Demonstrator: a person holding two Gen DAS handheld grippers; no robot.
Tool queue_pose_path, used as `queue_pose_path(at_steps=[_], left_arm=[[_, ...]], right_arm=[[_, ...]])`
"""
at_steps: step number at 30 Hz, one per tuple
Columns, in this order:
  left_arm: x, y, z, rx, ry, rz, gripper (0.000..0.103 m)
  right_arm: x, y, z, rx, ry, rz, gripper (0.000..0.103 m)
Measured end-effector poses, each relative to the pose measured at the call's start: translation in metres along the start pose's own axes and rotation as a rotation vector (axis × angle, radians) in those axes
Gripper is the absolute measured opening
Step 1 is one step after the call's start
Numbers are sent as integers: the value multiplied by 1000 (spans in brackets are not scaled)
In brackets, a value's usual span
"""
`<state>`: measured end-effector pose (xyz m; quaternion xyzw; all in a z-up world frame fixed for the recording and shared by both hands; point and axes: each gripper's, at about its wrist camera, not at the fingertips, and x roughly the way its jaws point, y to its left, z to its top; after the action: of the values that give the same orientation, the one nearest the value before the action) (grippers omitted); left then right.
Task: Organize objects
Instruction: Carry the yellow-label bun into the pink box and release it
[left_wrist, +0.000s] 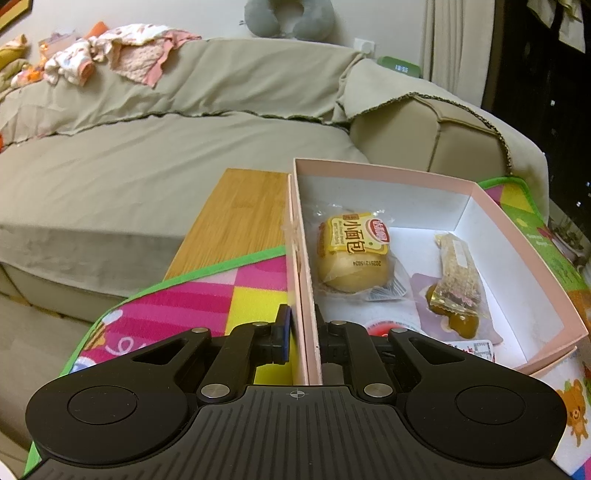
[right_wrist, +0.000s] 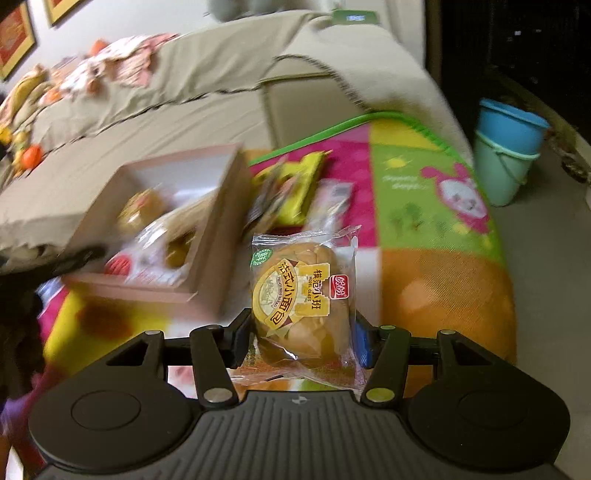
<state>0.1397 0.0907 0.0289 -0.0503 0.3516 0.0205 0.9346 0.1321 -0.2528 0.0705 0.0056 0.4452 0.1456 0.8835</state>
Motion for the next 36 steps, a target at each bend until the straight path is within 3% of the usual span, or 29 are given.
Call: queue_pose_path(at_steps=[5,12,19,24,31,36], left_arm=[[-1,2,0,-5,0,0,12],[-1,2,0,-10,0,-6,12],[-1,2,0,-12,0,-10,12],[-1,1,0,-9,1,-14,13],[0,2,-1,-13,0,-15,13],[-1,2,-1,-13,0,-15,13]], right_arm=[[-20,38,-9,-63,9,101,53],[-44,95,28,-169,-124,223,53],[-20,134,66,-151,-179,295,53],[2,136,77,-71,-163,354,62],[13,105,71,-21,-144,273,63],[20,66,60,-29,-138,115,63]])
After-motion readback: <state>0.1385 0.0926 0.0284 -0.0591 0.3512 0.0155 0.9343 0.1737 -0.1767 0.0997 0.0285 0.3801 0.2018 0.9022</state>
